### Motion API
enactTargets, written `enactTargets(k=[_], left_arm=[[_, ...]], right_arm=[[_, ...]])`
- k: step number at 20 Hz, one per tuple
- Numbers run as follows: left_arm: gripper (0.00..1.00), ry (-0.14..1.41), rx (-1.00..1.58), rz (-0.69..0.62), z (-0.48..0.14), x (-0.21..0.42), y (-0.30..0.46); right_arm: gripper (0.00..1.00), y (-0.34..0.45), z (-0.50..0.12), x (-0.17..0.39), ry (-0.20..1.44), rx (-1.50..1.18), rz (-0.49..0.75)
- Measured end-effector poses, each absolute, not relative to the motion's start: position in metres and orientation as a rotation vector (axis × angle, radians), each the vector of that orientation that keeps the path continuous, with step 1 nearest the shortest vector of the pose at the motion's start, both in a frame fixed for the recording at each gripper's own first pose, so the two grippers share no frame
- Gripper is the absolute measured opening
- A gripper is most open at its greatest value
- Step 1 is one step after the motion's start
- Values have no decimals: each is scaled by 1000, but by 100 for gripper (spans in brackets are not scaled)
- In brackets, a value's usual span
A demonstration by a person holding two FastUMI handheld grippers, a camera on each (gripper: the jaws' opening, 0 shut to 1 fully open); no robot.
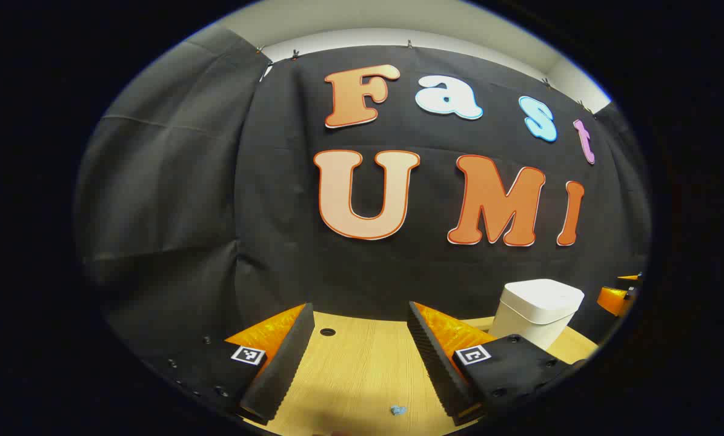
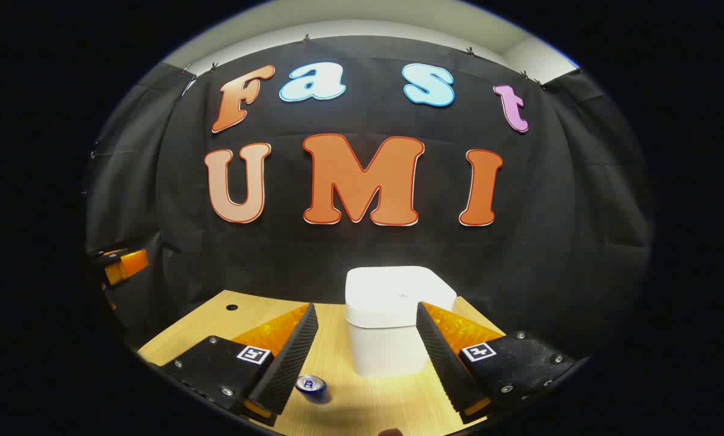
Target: Press the lid of the desktop garbage bin to open it, pick up the crumpled paper on the desktop and throw it into the bin, then pick up the pop can on the desktop and drop it into the bin, and finally close the garbage bin lid.
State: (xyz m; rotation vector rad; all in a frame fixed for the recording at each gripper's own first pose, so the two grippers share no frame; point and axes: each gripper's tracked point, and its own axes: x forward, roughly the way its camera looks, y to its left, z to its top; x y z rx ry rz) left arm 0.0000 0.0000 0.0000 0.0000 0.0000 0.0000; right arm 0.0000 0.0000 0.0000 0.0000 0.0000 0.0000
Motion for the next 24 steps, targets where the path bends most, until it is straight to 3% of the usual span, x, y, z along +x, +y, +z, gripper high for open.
enactTargets(k=[11, 24], left_arm=[[98, -12, 36, -66, 4, 22, 17], [98, -11, 41, -30, 4, 21, 34]], right_arm=[[99, 22, -5, -6, 16, -26, -52], [99, 29, -11, 2, 52, -28, -37]])
